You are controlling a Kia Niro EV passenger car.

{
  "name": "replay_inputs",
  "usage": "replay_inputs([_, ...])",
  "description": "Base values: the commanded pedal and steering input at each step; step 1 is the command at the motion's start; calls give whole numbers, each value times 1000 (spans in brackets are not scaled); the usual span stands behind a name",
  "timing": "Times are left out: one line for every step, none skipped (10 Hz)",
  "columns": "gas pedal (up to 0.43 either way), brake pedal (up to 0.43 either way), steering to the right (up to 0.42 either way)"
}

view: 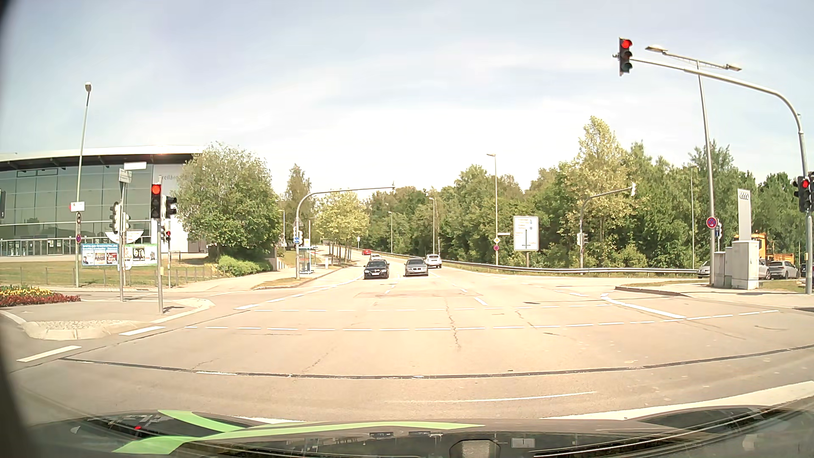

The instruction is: Follow the waypoints while adhering to traffic rules and regulations

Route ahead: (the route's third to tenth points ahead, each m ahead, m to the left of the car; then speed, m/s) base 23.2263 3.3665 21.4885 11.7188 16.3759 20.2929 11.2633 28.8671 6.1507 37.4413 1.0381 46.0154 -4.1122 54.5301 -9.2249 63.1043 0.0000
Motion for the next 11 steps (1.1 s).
replay_inputs([0, 220, 8])
replay_inputs([0, 220, 8])
replay_inputs([0, 220, 8])
replay_inputs([0, 220, 8])
replay_inputs([0, 220, 8])
replay_inputs([0, 220, 8])
replay_inputs([0, 220, 8])
replay_inputs([0, 220, 8])
replay_inputs([0, 220, 8])
replay_inputs([0, 220, 8])
replay_inputs([0, 220, 8])
